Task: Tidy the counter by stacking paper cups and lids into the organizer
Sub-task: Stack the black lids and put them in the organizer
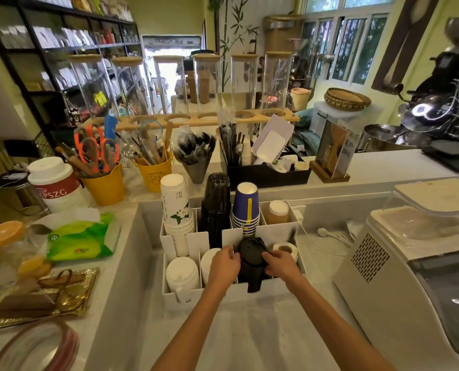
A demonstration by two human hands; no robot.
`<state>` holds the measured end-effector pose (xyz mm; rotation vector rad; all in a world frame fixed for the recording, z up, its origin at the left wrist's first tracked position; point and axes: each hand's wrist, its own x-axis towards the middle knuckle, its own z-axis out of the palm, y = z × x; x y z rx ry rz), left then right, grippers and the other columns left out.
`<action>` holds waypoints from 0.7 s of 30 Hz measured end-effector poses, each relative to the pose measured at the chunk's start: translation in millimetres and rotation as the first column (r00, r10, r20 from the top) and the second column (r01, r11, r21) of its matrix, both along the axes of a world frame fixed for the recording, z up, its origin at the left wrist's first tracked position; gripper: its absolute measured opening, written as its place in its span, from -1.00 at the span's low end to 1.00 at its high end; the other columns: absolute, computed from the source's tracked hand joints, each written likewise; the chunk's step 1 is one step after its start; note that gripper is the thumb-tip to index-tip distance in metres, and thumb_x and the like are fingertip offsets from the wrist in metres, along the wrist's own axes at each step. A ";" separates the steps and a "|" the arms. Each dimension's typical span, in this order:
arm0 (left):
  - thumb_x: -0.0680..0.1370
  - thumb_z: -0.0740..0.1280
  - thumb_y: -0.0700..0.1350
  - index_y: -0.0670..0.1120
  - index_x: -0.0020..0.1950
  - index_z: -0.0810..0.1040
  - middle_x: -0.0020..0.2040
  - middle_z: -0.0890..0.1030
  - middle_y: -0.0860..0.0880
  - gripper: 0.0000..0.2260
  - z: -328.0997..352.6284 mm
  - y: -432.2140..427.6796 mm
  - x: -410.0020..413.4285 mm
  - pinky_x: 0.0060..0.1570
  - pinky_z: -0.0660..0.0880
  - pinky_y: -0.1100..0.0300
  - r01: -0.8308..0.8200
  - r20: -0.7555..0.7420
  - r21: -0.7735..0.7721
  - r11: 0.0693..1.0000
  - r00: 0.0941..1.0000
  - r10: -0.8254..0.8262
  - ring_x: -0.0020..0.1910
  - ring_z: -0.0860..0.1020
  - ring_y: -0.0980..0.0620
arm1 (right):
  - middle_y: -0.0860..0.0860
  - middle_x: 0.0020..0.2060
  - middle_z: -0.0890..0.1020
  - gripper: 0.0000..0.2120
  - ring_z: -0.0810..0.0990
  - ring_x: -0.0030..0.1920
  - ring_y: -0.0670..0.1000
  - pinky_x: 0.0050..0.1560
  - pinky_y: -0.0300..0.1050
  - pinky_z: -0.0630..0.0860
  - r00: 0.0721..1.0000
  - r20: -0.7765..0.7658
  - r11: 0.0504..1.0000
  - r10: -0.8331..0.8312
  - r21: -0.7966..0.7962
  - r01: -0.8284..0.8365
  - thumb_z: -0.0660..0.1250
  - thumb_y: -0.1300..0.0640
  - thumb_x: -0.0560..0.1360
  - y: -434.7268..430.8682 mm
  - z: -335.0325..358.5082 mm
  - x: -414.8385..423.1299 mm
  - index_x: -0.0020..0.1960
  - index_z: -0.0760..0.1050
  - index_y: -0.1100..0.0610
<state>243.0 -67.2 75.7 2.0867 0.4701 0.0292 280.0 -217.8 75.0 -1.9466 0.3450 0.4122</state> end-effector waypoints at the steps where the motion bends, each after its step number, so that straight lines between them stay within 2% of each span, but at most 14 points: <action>1: 0.63 0.22 -0.14 -0.13 0.25 0.55 0.16 0.64 -0.13 -0.76 -2.9 7.6 -10.4 0.07 0.47 0.16 -0.083 0.060 0.019 0.996 0.995 0.082 0.12 0.58 -0.10 | 0.17 0.09 0.63 -0.65 0.62 -0.01 0.09 -0.16 -0.21 0.54 1.000 0.000 1.000 0.004 0.011 -0.004 0.29 0.08 0.59 -0.4 -0.7 -0.2 0.32 0.50 0.21; 4: 0.59 0.23 -0.21 -0.05 0.01 0.59 -0.05 0.63 -0.02 -0.85 -11.8 43.0 -43.0 -0.07 0.47 0.14 -0.351 0.283 0.016 0.936 0.900 0.332 -0.01 0.59 -0.08 | 0.19 0.11 0.62 -0.63 0.60 -0.03 0.09 -0.12 -0.16 0.54 1.000 -0.010 1.000 0.010 0.020 -0.009 0.28 0.08 0.59 -1.7 -2.7 0.4 0.34 0.47 0.21; 6: 0.56 0.22 -0.25 -0.08 -0.02 0.57 -0.05 0.62 -0.06 -0.84 -20.1 72.8 -54.6 -0.06 0.52 0.02 -0.497 0.317 0.011 0.868 0.825 0.469 -0.03 0.57 -0.12 | 0.19 0.12 0.62 -0.62 0.60 -0.02 0.10 -0.06 -0.12 0.58 1.000 -0.021 1.000 0.006 0.022 -0.006 0.28 0.08 0.59 -0.8 -1.8 1.5 0.35 0.45 0.21; 8: 0.55 0.21 -0.27 -0.18 0.12 0.57 0.08 0.62 -0.19 -0.79 -31.3 103.0 -56.0 0.07 0.53 -0.12 -0.562 0.205 0.045 0.826 0.815 0.543 0.06 0.56 -0.21 | 0.20 0.19 0.58 -0.59 0.59 0.07 0.13 0.12 0.00 0.60 0.999 0.034 0.999 0.009 -0.037 -0.008 0.30 0.08 0.58 2.3 -2.0 2.5 0.38 0.41 0.19; 10: 0.58 0.19 -0.24 -0.26 0.30 0.48 0.24 0.56 -0.29 -0.70 -44.6 126.9 -53.8 0.23 0.46 -0.18 -0.540 0.017 0.042 0.840 0.841 0.540 0.21 0.51 -0.29 | 0.17 0.32 0.50 -0.52 0.53 0.24 0.16 0.25 0.10 0.54 0.980 0.196 0.975 0.048 -0.224 -0.003 0.34 0.05 0.55 6.2 -2.8 1.1 0.42 0.35 0.13; 11: 0.61 0.16 -0.22 -0.29 0.36 0.42 0.31 0.51 -0.31 -0.66 -51.3 133.6 -52.7 0.30 0.41 -0.16 -0.518 -0.048 -0.018 0.855 0.855 0.516 0.28 0.47 -0.30 | 0.15 0.37 0.45 -0.47 0.48 0.32 0.17 0.30 0.12 0.50 0.952 0.288 0.946 0.103 -0.324 -0.004 0.37 0.02 0.53 8.4 -2.3 -1.0 0.44 0.32 0.08; 13: 0.65 0.09 -0.21 -0.34 0.37 0.39 0.37 0.46 -0.33 -0.66 -64.0 138.0 -51.9 0.36 0.35 -0.13 -0.446 -0.116 -0.156 0.881 0.894 0.432 0.35 0.42 -0.29 | 0.08 0.46 0.33 -0.36 0.35 0.43 0.15 0.37 0.14 0.38 0.861 0.408 0.870 0.303 -0.488 -0.075 0.41 -0.04 0.49 11.2 1.2 -4.8 0.48 0.24 -0.04; 14: 0.66 0.07 -0.22 -0.35 0.35 0.41 0.35 0.48 -0.34 -0.66 -69.3 137.5 -52.4 0.36 0.35 -0.14 -0.415 -0.131 -0.206 0.886 0.909 0.395 0.34 0.43 -0.29 | 0.04 0.49 0.27 -0.31 0.28 0.46 0.14 0.40 0.17 0.34 0.809 0.407 0.812 0.425 -0.567 -0.142 0.42 -0.09 0.46 11.4 2.6 -4.7 0.50 0.19 -0.10; 16: 0.66 0.08 -0.22 -0.31 0.34 0.45 0.31 0.51 -0.32 -0.68 -76.4 136.0 -56.1 0.33 0.38 -0.14 -0.403 -0.133 -0.292 0.867 0.915 0.380 0.32 0.45 -0.29 | 0.01 0.54 0.15 -0.23 0.15 0.51 0.15 0.44 0.21 0.27 0.719 0.297 0.645 0.628 -0.715 -0.268 0.42 -0.17 0.43 10.7 5.9 -1.8 0.52 0.10 -0.18; 18: 0.67 0.10 -0.20 -0.23 0.38 0.46 0.32 0.53 -0.26 -0.68 -81.3 136.1 -60.0 0.31 0.39 -0.10 -0.420 -0.111 -0.349 0.838 0.906 0.408 0.31 0.46 -0.25 | 0.00 0.55 0.09 -0.21 0.11 0.52 0.16 0.43 0.21 0.29 0.661 0.164 0.499 0.733 -0.789 -0.358 0.42 -0.16 0.44 10.7 8.9 2.8 0.53 0.07 -0.18; 21: 0.68 0.11 -0.17 -0.19 0.40 0.45 0.34 0.53 -0.21 -0.67 -83.7 138.7 -61.2 0.30 0.39 -0.07 -0.419 -0.100 -0.347 0.839 0.906 0.411 0.32 0.46 -0.22 | 0.00 0.54 0.15 -0.21 0.15 0.49 0.16 0.43 0.17 0.30 0.614 0.042 0.389 0.788 -0.807 -0.444 0.44 -0.07 0.46 11.8 13.6 12.4 0.55 0.09 -0.12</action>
